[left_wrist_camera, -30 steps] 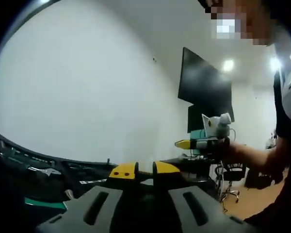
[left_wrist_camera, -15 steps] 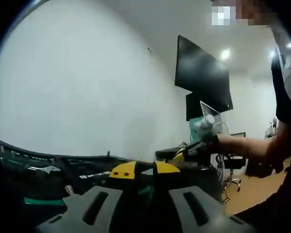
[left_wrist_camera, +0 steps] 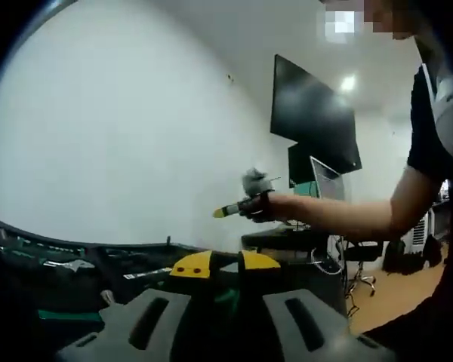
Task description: Pick up the tools and put them into their designated positions in the toolbox.
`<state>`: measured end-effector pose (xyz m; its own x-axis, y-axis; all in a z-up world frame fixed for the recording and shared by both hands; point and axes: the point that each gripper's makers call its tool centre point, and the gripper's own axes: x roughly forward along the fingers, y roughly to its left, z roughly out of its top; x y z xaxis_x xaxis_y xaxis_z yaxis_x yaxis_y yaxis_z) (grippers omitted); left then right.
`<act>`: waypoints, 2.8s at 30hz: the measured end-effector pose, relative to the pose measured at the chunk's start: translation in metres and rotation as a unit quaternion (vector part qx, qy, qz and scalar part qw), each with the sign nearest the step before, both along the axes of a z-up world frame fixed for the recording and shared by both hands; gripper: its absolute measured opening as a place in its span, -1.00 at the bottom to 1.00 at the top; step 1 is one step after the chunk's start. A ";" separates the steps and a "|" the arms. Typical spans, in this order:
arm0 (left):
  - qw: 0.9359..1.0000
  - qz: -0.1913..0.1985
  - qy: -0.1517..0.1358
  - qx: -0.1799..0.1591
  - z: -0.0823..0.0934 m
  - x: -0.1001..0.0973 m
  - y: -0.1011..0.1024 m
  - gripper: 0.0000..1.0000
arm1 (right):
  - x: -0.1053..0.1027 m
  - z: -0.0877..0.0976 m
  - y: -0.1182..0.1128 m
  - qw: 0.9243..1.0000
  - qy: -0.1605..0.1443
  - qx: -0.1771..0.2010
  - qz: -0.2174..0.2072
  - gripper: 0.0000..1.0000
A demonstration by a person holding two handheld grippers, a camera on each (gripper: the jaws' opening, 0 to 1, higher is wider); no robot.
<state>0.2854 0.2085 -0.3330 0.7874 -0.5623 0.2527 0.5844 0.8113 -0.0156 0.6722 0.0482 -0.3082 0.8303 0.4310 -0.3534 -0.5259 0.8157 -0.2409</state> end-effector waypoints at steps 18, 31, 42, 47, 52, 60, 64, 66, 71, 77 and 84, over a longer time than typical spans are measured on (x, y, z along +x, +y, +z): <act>1.000 -0.010 0.002 -0.009 0.003 0.001 -0.002 -0.72 | 0.117 -0.113 0.006 0.996 0.089 0.002 -0.016 -0.74; 1.000 0.000 0.011 0.016 -0.003 0.008 -0.003 -0.72 | 0.132 -0.104 0.003 0.991 0.084 0.103 -0.017 -0.59; 0.999 0.004 0.015 0.031 -0.007 0.011 -0.003 -0.74 | 0.108 -0.102 0.019 0.998 0.039 0.028 0.031 -1.00; 0.999 0.006 0.016 0.037 -0.009 0.012 -0.003 -0.74 | 0.088 -0.090 0.029 0.999 0.015 -0.019 0.043 -1.00; 0.999 0.007 0.017 0.045 -0.011 0.012 -0.005 -0.74 | 0.109 -0.087 0.011 0.999 0.049 0.002 0.015 -0.75; 0.999 0.007 0.017 0.044 -0.010 0.012 -0.004 -0.74 | 0.120 -0.127 0.008 0.996 0.089 0.018 0.009 -0.71; 0.999 0.005 0.018 0.047 -0.011 0.012 -0.006 -0.75 | 0.124 -0.124 0.011 0.997 0.079 0.018 0.018 -0.79; 0.999 0.005 0.019 0.047 -0.012 0.012 -0.006 -0.75 | 0.122 -0.118 0.010 0.997 0.075 0.012 0.015 -0.80; 0.999 0.007 0.018 0.048 -0.012 0.012 -0.005 -0.75 | 0.121 -0.077 0.002 0.996 0.039 0.075 0.006 -0.80; 0.999 0.007 0.016 0.050 -0.012 0.012 -0.006 -0.75 | 0.080 -0.020 0.037 0.988 0.019 0.113 0.106 -0.79; 0.998 0.012 0.014 0.055 -0.012 0.011 -0.007 -0.75 | 0.007 0.010 0.102 0.967 0.014 0.088 0.238 -0.79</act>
